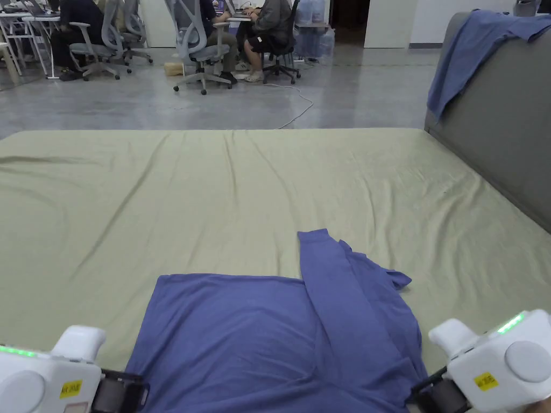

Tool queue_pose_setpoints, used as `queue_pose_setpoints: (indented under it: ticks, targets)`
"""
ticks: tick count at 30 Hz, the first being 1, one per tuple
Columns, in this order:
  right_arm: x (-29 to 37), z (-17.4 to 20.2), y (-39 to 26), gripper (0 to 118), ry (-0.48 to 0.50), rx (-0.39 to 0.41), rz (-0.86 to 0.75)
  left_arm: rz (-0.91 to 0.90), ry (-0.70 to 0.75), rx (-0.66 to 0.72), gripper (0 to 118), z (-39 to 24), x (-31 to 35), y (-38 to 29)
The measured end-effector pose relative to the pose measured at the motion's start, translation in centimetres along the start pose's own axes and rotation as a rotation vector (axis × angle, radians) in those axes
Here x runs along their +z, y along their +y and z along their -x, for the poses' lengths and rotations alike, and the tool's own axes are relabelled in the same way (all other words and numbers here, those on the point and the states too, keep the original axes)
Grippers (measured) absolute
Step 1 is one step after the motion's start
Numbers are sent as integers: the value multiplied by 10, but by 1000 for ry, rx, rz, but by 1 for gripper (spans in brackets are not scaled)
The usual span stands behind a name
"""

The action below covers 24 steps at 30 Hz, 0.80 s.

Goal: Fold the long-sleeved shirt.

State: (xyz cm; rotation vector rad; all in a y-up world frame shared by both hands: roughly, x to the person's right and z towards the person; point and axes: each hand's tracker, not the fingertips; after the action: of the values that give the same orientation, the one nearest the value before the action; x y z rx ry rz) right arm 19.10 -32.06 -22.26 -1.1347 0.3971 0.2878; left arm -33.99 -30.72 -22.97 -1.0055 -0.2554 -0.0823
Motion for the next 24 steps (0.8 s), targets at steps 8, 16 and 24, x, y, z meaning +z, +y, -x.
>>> queue_pose_setpoints:
  ticks: [8, 16, 24]
  targets:
    - [11, -5, 15, 0, -34, -116, -131, -98, -8, -9, 0, -21, -6, 17]
    - [-31, -17, 174, 0, -21, -39, -212, -171, -57, -32, 0, -36, -30, 60]
    - [-200, -52, 366, 90, -21, -28, -44, -166, -122, -21, 0, -18, -61, 77]
